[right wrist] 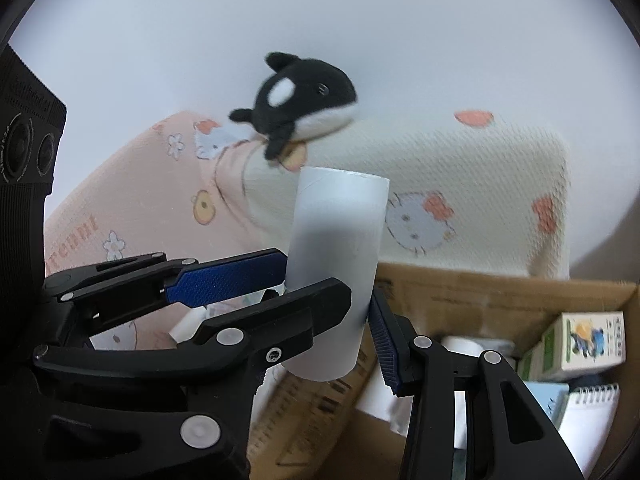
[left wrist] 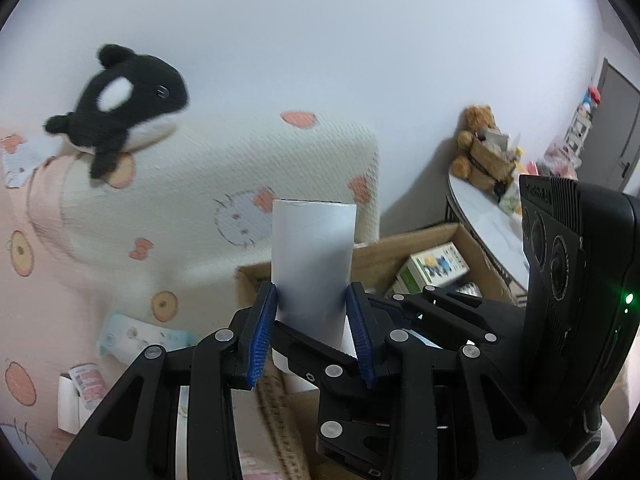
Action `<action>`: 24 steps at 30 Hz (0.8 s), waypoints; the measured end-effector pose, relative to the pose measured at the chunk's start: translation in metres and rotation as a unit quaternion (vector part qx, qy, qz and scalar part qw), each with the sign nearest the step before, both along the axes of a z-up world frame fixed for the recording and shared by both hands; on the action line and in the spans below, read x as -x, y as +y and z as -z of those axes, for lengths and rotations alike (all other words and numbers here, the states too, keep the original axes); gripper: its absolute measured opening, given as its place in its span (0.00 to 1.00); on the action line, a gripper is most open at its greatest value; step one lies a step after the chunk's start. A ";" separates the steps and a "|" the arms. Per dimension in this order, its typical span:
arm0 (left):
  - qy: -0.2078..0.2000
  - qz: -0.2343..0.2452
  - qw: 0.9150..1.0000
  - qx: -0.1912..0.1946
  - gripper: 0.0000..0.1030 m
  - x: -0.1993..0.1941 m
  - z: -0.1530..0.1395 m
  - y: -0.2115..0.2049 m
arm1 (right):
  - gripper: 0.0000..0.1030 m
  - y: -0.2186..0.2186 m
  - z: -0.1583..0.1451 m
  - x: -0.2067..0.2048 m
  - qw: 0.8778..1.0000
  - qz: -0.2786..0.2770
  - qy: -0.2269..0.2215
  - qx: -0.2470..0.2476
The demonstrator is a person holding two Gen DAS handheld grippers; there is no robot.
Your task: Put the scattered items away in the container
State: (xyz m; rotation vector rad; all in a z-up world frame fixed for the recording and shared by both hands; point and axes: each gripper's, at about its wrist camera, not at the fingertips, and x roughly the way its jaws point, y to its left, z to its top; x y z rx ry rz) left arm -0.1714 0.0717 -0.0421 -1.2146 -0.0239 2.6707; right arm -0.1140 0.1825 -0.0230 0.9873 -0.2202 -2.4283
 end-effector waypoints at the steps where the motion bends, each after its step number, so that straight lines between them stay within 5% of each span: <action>1: -0.005 0.003 1.000 0.001 0.38 0.002 0.003 0.004 | 0.41 0.004 0.003 0.000 1.000 0.002 -0.004 0.002; 14: -0.074 0.002 0.997 -0.023 0.38 0.020 0.044 0.018 | 0.41 0.033 0.045 0.010 0.997 0.010 -0.083 0.001; 22: -0.143 -0.019 0.986 -0.082 0.37 0.037 0.058 0.011 | 0.41 0.040 0.057 0.013 0.994 0.000 -0.105 -0.007; 24: -0.155 -0.026 0.984 -0.083 0.27 0.041 0.062 0.012 | 0.41 0.041 0.059 0.013 0.994 0.002 -0.107 -0.014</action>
